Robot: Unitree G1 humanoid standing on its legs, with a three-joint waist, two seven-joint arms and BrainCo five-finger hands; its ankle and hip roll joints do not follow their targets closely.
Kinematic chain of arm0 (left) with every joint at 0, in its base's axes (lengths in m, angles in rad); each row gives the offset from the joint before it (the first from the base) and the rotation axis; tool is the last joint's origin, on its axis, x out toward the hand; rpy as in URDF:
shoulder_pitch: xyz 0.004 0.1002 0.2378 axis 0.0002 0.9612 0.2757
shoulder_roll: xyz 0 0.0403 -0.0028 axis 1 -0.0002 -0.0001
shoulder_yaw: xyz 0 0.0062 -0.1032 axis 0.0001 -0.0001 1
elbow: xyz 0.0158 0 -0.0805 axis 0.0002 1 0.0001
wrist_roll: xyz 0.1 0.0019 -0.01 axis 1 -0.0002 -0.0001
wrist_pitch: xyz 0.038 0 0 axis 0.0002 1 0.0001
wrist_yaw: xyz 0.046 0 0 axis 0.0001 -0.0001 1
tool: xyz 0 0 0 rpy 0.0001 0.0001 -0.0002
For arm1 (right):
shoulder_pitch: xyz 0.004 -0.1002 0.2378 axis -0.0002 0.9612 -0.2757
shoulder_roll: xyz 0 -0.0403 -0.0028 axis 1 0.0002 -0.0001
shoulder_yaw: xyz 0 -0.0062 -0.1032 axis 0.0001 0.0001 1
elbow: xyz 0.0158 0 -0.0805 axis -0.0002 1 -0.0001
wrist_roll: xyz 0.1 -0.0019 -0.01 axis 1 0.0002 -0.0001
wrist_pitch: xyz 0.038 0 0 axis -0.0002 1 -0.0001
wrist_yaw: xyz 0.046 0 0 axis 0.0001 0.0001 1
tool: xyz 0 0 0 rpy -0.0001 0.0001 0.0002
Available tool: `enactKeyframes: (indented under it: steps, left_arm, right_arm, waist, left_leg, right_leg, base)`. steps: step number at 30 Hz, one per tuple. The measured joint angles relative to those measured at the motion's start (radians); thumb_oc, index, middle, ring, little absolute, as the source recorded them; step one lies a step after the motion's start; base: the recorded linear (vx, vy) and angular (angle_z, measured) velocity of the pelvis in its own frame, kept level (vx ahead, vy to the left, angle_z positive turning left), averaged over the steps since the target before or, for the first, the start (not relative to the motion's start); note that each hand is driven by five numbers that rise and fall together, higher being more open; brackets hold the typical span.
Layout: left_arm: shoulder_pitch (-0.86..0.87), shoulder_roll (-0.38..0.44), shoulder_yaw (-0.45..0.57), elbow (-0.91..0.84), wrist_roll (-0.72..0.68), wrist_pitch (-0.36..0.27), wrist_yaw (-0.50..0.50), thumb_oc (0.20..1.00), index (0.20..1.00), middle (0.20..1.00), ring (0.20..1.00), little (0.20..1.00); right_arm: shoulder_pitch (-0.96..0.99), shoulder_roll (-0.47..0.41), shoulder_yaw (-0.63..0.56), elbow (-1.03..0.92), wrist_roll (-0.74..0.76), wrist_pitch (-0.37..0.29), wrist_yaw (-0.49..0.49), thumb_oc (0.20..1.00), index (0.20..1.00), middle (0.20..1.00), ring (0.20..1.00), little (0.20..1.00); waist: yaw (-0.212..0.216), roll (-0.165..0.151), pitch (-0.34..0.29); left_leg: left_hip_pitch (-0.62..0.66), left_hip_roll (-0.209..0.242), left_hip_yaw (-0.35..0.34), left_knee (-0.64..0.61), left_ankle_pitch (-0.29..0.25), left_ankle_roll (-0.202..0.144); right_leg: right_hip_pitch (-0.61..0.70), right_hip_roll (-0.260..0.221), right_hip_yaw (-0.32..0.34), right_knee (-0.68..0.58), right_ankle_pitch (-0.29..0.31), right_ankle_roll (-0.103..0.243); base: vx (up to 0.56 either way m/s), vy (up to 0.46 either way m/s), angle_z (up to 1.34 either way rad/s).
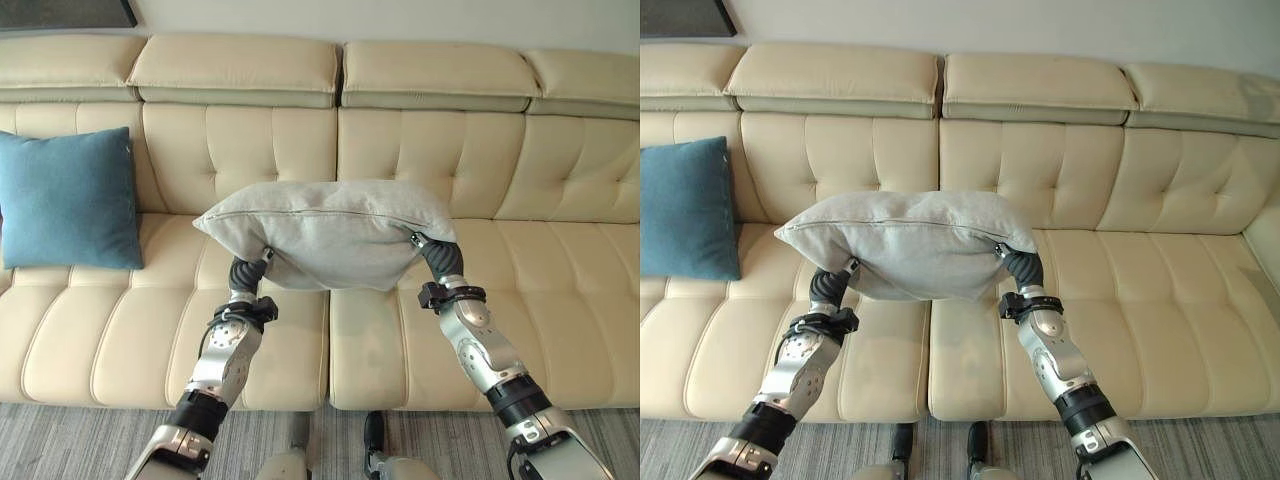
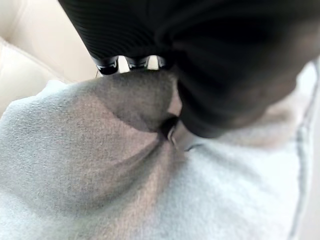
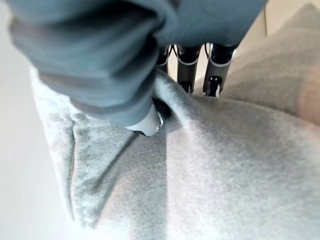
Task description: Pick up all the scattered cushions and arrange them neatly on the sofa.
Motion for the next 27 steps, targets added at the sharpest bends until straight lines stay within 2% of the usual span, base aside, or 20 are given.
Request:
enactKeyframes:
  steps: [5,8,9,10,11,12,15,16,19,22,24,25,27]
  left_arm:
    - [-0.074,0.029,-0.046,0.088,-0.001,-0.008,0.034,0.2,0.2,0.2,0.2,0.2]
    - [-0.185,0.054,-0.131,0.261,0.0,-0.014,0.032,0.2,0.2,0.2,0.2,0.2]
    - [-0.222,0.059,-0.149,0.296,0.0,-0.014,0.032,0.263,0.263,0.263,0.263,0.263]
    - [-0.289,0.065,-0.162,0.359,0.004,-0.026,0.028,0.824,0.824,0.824,0.824,0.824]
    - [-0.346,0.073,-0.187,0.422,0.008,-0.029,0.021,1.0,1.0,1.0,1.0,1.0]
    - [-0.402,0.093,-0.192,0.453,0.012,-0.028,0.017,1.0,1.0,1.0,1.0,1.0]
    - [-0.494,0.124,-0.217,0.531,0.04,-0.012,0.004,1.0,1.0,1.0,1.0,1.0]
    - [-0.511,0.131,-0.223,0.545,0.041,-0.006,-0.003,1.0,1.0,1.0,1.0,1.0]
    - [-0.563,0.137,-0.202,0.593,0.037,0.014,-0.02,1.0,1.0,1.0,1.0,1.0]
    - [-0.537,0.16,-0.053,0.542,-0.072,0.035,-0.02,1.0,1.0,1.0,1.0,1.0]
    - [-0.487,0.192,0.024,0.484,-0.143,0.03,-0.018,1.0,1.0,1.0,1.0,1.0]
    - [-0.437,0.21,0.103,0.402,-0.183,0.026,-0.01,1.0,1.0,1.0,1.0,1.0]
    - [-0.309,0.211,0.231,0.204,-0.222,-0.025,-0.006,1.0,1.0,1.0,1.0,1.0]
  right_arm:
    - [-0.088,-0.005,0.05,0.145,0.0,0.02,-0.029,0.2,0.2,0.2,0.2,0.2]
    - [-0.193,-0.003,0.116,0.324,0.0,0.026,-0.036,0.2,0.2,0.2,0.2,0.2]
    - [-0.225,-0.004,0.13,0.351,0.0,0.026,-0.036,0.2,0.2,0.2,0.2,0.2]
    - [-0.281,-0.001,0.138,0.406,0.0,0.016,-0.031,0.2,0.2,0.2,0.2,0.2]
    - [-0.328,0.002,0.148,0.455,0.0,0.021,-0.03,0.398,0.398,0.398,0.398,0.398]
    - [-0.39,0.0,0.159,0.502,-0.003,0.031,-0.032,1.0,1.0,1.0,1.0,1.0]
    - [-0.479,-0.01,0.174,0.573,-0.042,0.056,-0.037,1.0,1.0,1.0,1.0,1.0]
    - [-0.496,-0.014,0.173,0.587,-0.061,0.065,-0.04,1.0,1.0,1.0,1.0,1.0]
    - [-0.562,-0.036,0.173,0.635,-0.149,0.115,-0.066,1.0,1.0,1.0,1.0,1.0]
    - [-0.586,-0.096,0.132,0.584,-0.2,0.158,-0.108,1.0,1.0,1.0,1.0,1.0]
    - [-0.58,-0.136,0.077,0.528,-0.197,0.157,-0.132,1.0,1.0,1.0,1.0,1.0]
    - [-0.55,-0.162,-0.009,0.444,-0.194,0.159,-0.147,1.0,1.0,1.0,1.0,1.0]
    - [-0.434,-0.182,-0.137,0.261,-0.195,0.124,-0.172,1.0,1.0,1.0,1.0,1.0]
  waist:
    - [0.002,-0.002,0.003]
    - [0.006,-0.002,0.016]
    - [0.006,-0.002,0.026]
    - [0.003,-0.002,0.04]
    - [0.004,-0.001,0.049]
    - [-0.001,-0.002,0.057]
    - [-0.003,-0.002,0.058]
    - [-0.005,-0.002,0.058]
    - [-0.005,-0.002,0.058]
    - [-0.006,-0.002,0.065]
    - [-0.007,-0.002,0.067]
    - [-0.005,-0.001,0.067]
    - [-0.006,-0.001,0.067]
  left_leg:
    - [-0.082,0.0,-0.006,0.0,0.016,-0.001]
    - [-0.108,0.001,-0.007,0.0,0.021,-0.005]
    - [-0.112,0.001,-0.008,0.0,0.022,-0.006]
    - [-0.122,0.002,-0.009,0.0,0.026,-0.007]
    - [-0.123,0.003,-0.012,0.0,0.028,-0.009]
    - [-0.128,0.004,-0.012,0.0,0.028,-0.01]
    - [-0.133,0.005,-0.011,0.0,0.029,-0.01]
    - [-0.133,0.005,-0.011,0.0,0.029,-0.01]
    - [-0.132,0.005,-0.008,0.0,0.029,-0.01]
    - [-0.088,0.005,0.005,0.0,0.029,-0.01]
    - [-0.042,0.005,0.007,-0.001,0.025,-0.014]
    - [-0.019,0.008,0.006,-0.001,0.006,-0.028]
    - [0.012,0.011,0.004,-0.001,-0.005,-0.023]
  right_leg:
    - [-0.079,-0.001,-0.014,0.0,0.007,0.004]
    - [-0.106,0.0,-0.014,0.0,0.008,0.006]
    - [-0.11,0.0,-0.014,0.0,0.007,0.006]
    - [-0.119,0.001,-0.015,0.0,0.009,0.007]
    - [-0.119,0.001,-0.017,0.0,0.009,0.007]
    - [-0.125,0.002,-0.016,0.0,0.009,0.007]
    - [-0.13,0.003,-0.016,0.0,0.011,0.006]
    - [-0.129,0.003,-0.016,0.0,0.019,-0.005]
    - [-0.129,0.003,-0.015,0.0,0.021,-0.008]
    - [-0.088,0.002,-0.014,0.0,0.022,-0.008]
    - [-0.042,0.002,-0.014,0.0,0.015,0.0]
    - [-0.017,0.002,-0.014,0.0,-0.009,0.018]
    - [0.014,0.007,-0.014,-0.001,-0.013,0.018]
  base:
    - [-0.06,-0.016,0.04]
    - [0.0,0.0,0.0]
    - [0.0,0.0,0.0]
    - [-0.02,0.004,0.03]
    - [-0.01,0.004,0.04]
    - [0.0,0.0,0.0]
    - [0.0,0.0,0.0]
    - [0.0,0.0,0.0]
    - [0.06,0.012,-0.02]
    - [0.1,0.023,-0.04]
    - [0.17,0.034,-0.01]
    - [0.18,0.036,0.02]
    - [0.08,0.015,0.05]
